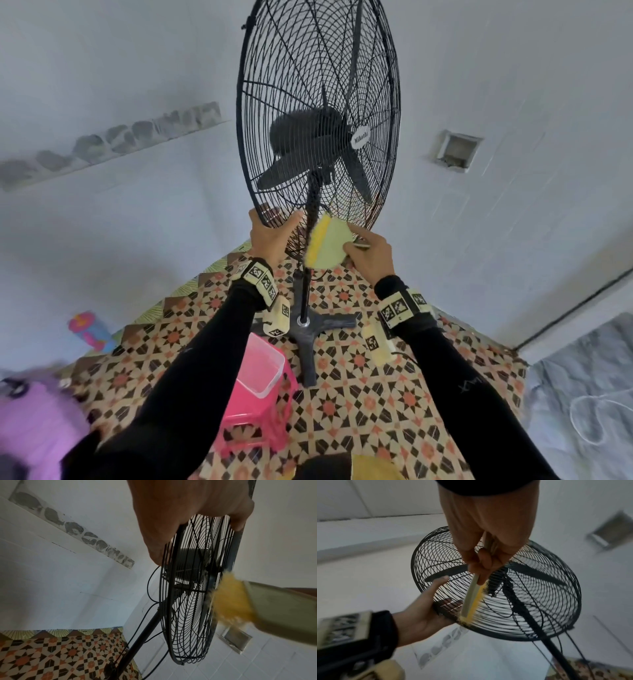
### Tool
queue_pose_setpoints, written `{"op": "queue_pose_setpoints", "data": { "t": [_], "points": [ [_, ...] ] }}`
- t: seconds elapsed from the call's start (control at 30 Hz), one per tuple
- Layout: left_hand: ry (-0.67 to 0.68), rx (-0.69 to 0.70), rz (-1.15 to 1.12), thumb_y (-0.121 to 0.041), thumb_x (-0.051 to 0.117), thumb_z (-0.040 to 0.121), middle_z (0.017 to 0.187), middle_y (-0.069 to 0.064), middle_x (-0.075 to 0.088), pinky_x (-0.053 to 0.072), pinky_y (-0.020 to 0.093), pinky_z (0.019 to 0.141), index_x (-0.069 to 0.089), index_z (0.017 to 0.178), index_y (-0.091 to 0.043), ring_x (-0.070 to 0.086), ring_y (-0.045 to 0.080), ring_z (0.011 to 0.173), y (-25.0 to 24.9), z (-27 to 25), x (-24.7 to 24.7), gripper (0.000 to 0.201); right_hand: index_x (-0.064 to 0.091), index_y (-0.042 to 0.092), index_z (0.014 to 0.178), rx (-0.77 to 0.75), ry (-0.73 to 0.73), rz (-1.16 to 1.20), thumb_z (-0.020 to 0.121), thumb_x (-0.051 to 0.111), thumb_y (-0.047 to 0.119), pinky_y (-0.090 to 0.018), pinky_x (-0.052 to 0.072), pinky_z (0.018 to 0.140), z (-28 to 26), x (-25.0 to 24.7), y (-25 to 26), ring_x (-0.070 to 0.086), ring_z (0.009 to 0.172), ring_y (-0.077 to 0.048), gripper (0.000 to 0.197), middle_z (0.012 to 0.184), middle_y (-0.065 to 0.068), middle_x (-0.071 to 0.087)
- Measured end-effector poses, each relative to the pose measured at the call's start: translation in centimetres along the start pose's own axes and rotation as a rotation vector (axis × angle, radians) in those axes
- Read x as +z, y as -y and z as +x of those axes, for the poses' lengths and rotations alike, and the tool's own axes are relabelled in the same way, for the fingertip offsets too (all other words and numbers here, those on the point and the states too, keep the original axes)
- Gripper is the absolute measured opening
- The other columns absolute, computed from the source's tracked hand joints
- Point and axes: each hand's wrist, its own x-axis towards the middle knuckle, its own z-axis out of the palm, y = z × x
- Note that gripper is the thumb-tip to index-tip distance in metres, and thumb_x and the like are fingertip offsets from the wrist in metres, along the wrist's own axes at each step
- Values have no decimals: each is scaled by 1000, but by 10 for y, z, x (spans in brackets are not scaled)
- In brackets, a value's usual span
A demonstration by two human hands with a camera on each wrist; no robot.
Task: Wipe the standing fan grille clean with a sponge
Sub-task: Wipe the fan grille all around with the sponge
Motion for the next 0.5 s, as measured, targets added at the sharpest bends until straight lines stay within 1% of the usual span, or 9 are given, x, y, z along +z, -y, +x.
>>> {"op": "queue_pose_setpoints", "data": {
  "t": [0.07, 0.13, 0.2, 0.23, 0.27, 0.33, 0.4, 0.47, 0.5],
  "points": [
    [24, 3, 23, -65, 81, 79, 158, 5, 44, 37, 35, 113, 23, 159, -21, 48, 23, 136, -3, -2, -2, 109, 61, 20, 138, 21, -2, 32, 86, 68, 24, -45, 64, 67, -6, 0, -2, 69, 62, -18, 52, 102, -20, 75],
    [44, 2, 44, -64, 79, 82, 158, 5, 44, 36, 30, 106, 21, 160, -18, 47, 22, 136, -7, -3, -2, 108, 57, 16, 141, 77, -112, 82, 92, 66, 16, -36, 63, 64, -10, 4, 0, 70, 57, -14, 50, 100, -18, 74],
    [51, -6, 70, -63, 78, 84, 157, 6, 44, 32, 28, 99, 19, 160, -16, 47, 22, 134, -11, -6, 0, 107, 54, 17, 145, 100, -240, 66, 93, 63, 22, -37, 63, 72, -19, 15, 3, 74, 71, -19, 53, 111, -14, 73],
    [44, -10, 79, -63, 77, 84, 154, 7, 46, 32, 27, 98, 20, 159, -16, 47, 24, 135, -12, -6, 1, 106, 50, 18, 148, 98, -258, 58, 95, 62, 22, -39, 64, 75, -27, 21, 3, 74, 77, -22, 54, 117, -12, 72],
    [36, -5, 80, -62, 78, 84, 149, 5, 49, 31, 27, 97, 22, 158, -16, 49, 23, 133, -12, -7, 1, 103, 46, 19, 151, 93, -243, 57, 97, 60, 21, -39, 64, 72, -37, 31, 3, 75, 78, -23, 56, 119, -10, 71],
    [22, 3, 62, -57, 79, 86, 140, 0, 50, 33, 25, 98, 25, 155, -14, 48, 15, 122, -12, -8, 1, 98, 41, 17, 152, 68, -160, 126, 99, 60, 16, -38, 64, 65, -60, 46, 2, 75, 77, -23, 56, 110, -2, 71],
    [24, 4, 81, -57, 79, 86, 132, -7, 46, 35, 25, 100, 27, 155, -13, 44, 11, 116, -12, -8, 1, 97, 49, 18, 138, 108, -65, 173, 95, 64, 19, -43, 64, 67, -74, 62, -8, 76, 77, -20, 46, 101, 6, 70],
    [24, -2, 109, -64, 79, 81, 124, -12, 50, 44, 33, 107, 33, 145, -21, 51, 15, 113, -10, -8, 3, 90, 53, 30, 109, 233, 67, 141, 86, 71, 34, -50, 63, 72, -75, 75, -15, 75, 78, -23, 29, 96, 0, 74],
    [24, -9, 119, -68, 80, 78, 119, -12, 53, 48, 39, 107, 35, 138, -25, 55, 19, 111, -9, -7, 4, 86, 53, 31, 101, 303, 145, 140, 84, 73, 38, -53, 62, 76, -71, 82, -20, 74, 80, -26, 27, 94, -3, 74]
  ]
}}
